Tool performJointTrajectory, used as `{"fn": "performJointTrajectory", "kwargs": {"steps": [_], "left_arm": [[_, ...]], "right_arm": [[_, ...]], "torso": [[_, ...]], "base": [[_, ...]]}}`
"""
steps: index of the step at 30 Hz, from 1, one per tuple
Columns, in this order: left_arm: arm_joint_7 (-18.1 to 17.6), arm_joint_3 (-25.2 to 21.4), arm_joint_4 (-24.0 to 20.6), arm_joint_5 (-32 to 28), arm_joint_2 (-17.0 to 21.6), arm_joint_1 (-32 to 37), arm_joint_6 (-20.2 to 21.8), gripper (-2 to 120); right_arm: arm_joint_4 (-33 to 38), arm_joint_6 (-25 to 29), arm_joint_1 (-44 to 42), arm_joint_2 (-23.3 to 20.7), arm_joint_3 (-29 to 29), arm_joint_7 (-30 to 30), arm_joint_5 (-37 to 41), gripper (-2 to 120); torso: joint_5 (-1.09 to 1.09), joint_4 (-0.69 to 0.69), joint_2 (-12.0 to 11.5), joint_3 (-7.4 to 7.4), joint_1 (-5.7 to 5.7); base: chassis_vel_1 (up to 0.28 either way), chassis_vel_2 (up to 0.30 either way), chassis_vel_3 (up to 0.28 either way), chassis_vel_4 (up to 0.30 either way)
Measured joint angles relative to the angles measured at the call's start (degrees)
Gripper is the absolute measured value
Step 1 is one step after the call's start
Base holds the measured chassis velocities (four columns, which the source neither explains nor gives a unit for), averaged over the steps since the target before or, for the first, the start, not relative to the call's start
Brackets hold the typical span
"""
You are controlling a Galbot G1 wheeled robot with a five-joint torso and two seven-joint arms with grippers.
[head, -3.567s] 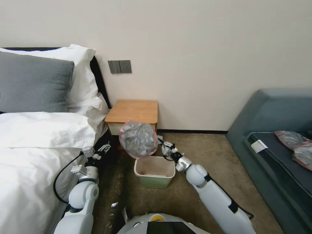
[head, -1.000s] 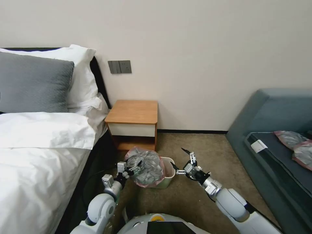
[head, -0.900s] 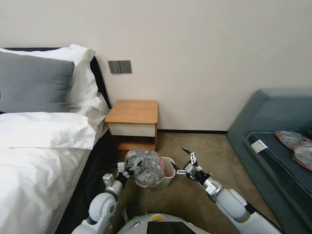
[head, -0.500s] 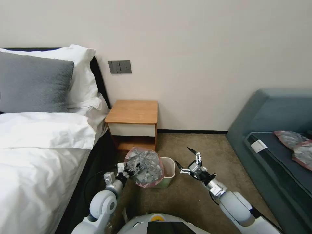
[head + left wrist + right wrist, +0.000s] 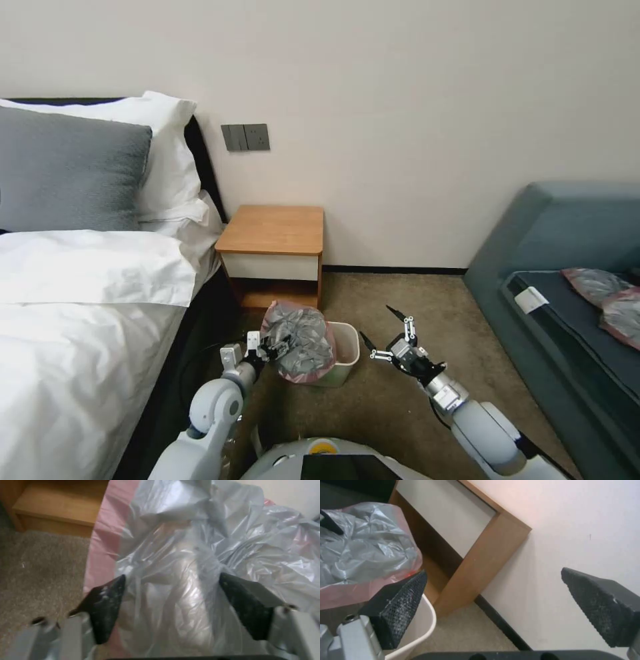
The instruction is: Pick up the garbage bag from the table and place it over the trash can.
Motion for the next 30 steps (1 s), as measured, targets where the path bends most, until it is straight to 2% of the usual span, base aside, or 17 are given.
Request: {"fn": "performJointTrajectory", "kwargs": {"steps": [2,3,6,7,10,12,13,15,17,22,25,26,28,29,30], "left_arm": [[-0.03,-0.10,0.32,0.22,-0.10,-0.02,0.21,60],[-0.03,-0.10,0.32,0.22,-0.10,-0.02,0.21,60],[-0.03,-0.33,0.63,0.61,-0.09,0.38,0.29,46],[-0.03,-0.33,0.63,0.61,-0.09,0.38,0.29,46],[0.03,-0.74,0.90,1.46,-0.06,1.02,0.01,29],[-0.02,-0.74,1.14,1.80,-0.06,1.15,0.02,27],[-0.08,-0.72,1.23,2.16,-0.09,1.35,-0.06,21],[-0.18,-0.73,1.23,2.40,-0.10,1.44,-0.21,17],[-0.81,-0.56,1.16,3.10,-0.29,1.88,-1.04,8],[-1.84,-0.24,0.48,4.83,-0.32,2.90,-3.88,4],[-2.36,0.44,0.29,7.87,0.09,4.38,-13.48,4],[-2.36,0.44,0.29,7.87,0.09,4.38,-13.48,4],[-2.41,1.06,0.25,8.58,0.39,4.69,-21.85,4],[-2.41,1.06,0.25,8.58,0.39,4.69,-21.85,4],[-1.60,1.57,0.30,8.75,0.63,4.54,-25.66,4]], "right_arm": [[0.03,0.22,-0.25,0.27,0.21,0.02,-0.02,100],[0.03,0.22,-0.25,0.27,0.21,0.02,-0.02,100],[0.03,0.30,-0.26,0.45,0.29,0.15,-0.03,100],[0.03,0.30,-0.26,0.45,0.29,0.15,-0.03,100],[0.47,0.08,0.38,0.37,0.26,0.37,0.11,100],[0.55,-0.02,0.53,0.33,0.22,0.38,0.14,100],[0.62,-0.20,0.68,0.25,0.17,0.40,0.20,100],[0.70,-0.30,0.79,0.20,0.16,0.42,0.26,100],[0.87,-0.45,0.91,0.13,0.10,0.45,0.36,100],[1.78,-0.89,1.23,0.62,-0.63,1.33,1.05,100],[6.66,-3.93,1.24,1.68,-3.36,2.14,9.08,100],[6.66,-3.93,1.24,1.68,-3.36,2.14,9.08,100],[12.73,-9.31,0.95,2.06,-6.43,3.46,20.60,100],[12.73,-9.31,0.95,2.06,-6.43,3.46,20.60,100],[15.74,-12.39,0.96,1.98,-7.81,4.04,26.60,100]], "torso": [[0.00,0.00,0.00,0.00,0.00],[0.00,0.00,0.00,0.00,0.00],[0.00,0.01,0.00,0.00,0.00],[0.00,0.01,0.00,0.00,0.00],[0.02,0.02,0.00,0.00,0.00],[0.01,0.00,0.00,0.00,0.00],[-0.03,0.02,0.00,0.00,0.00],[-0.01,-0.01,0.00,0.00,0.00],[-0.02,0.00,0.00,0.00,0.00],[0.00,0.00,0.00,0.00,0.00],[0.00,0.02,0.00,0.00,0.00],[0.00,0.02,0.00,0.00,0.00],[0.00,0.01,0.00,0.00,0.00],[0.00,0.01,0.00,0.00,0.00],[-0.02,0.01,0.00,0.00,0.00]], "base": [[0.000,0.000,0.000,0.000],[0.000,0.000,0.000,0.000],[0.000,0.000,0.000,0.000],[0.000,0.000,0.000,0.000],[0.000,0.000,0.000,0.000],[0.000,0.000,0.000,0.000],[0.000,0.000,0.000,0.000],[0.000,0.000,0.000,0.000],[0.000,0.000,0.000,0.000],[0.000,0.000,0.000,0.000],[0.000,0.000,0.000,0.000],[0.000,0.000,0.000,0.000],[0.000,0.000,0.000,0.000],[0.000,0.000,0.000,0.000],[0.000,0.000,0.000,0.000]]}}
